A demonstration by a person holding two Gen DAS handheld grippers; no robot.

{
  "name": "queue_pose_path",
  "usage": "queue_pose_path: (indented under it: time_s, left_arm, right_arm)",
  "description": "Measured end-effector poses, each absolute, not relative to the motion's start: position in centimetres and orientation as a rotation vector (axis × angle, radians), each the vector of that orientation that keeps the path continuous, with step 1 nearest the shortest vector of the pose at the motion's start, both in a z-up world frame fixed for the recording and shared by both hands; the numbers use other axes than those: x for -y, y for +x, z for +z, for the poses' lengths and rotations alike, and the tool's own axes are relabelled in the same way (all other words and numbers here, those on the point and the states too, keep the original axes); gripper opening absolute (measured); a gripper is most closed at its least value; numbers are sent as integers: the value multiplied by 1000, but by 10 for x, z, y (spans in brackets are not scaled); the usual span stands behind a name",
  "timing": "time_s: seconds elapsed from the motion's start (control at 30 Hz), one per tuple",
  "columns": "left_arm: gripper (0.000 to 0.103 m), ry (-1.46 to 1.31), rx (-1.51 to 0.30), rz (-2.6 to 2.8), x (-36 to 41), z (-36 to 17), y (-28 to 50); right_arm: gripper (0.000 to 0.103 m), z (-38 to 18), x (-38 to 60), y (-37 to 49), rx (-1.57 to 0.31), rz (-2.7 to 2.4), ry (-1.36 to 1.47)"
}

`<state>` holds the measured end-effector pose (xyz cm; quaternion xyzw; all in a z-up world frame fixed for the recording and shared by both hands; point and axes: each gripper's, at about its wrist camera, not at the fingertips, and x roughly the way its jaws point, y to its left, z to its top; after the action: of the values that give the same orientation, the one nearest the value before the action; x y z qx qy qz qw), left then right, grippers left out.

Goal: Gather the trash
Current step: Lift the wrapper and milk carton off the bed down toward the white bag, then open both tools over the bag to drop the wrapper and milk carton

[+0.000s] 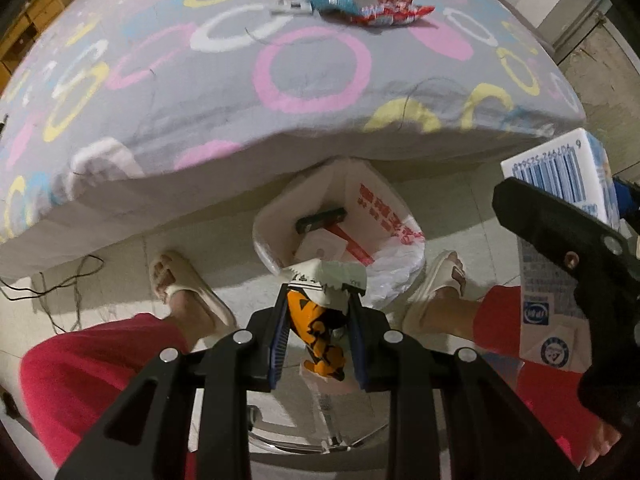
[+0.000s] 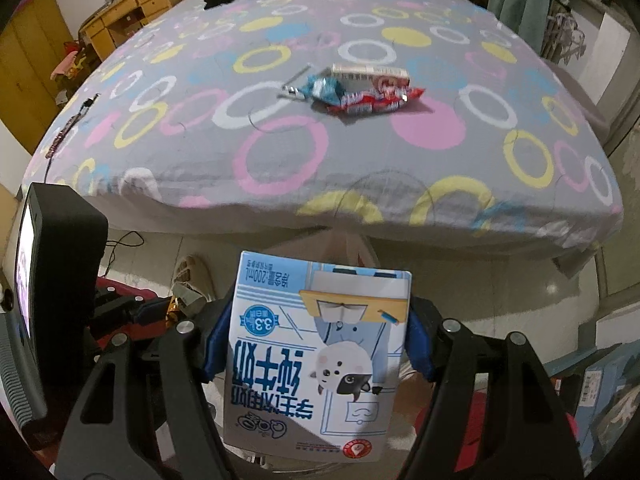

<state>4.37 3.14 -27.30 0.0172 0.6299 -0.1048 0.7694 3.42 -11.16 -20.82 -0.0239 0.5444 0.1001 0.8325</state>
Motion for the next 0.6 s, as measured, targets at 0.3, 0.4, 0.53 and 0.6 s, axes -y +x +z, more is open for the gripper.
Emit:
queue_pose_path:
  time_s: [0.3,0.4,0.53,0.6]
  left_arm:
    - [27,-2,-1424,-230,-26,-314,60]
    - [27,-12,-1438,-230,-22,-327,63]
    - [27,-54,-1456,-227,-21,-345,69]
    - [27,-71,-1470,-220,-20,-354,73]
  right_arm:
    - [68,-256,120,51,-1227,198,-11]
    - [68,-271,125,55,-1251,187,25]
    - [68,-291,134,61,-1279,171,74]
    - [68,-302,137,63,-1295,162,88]
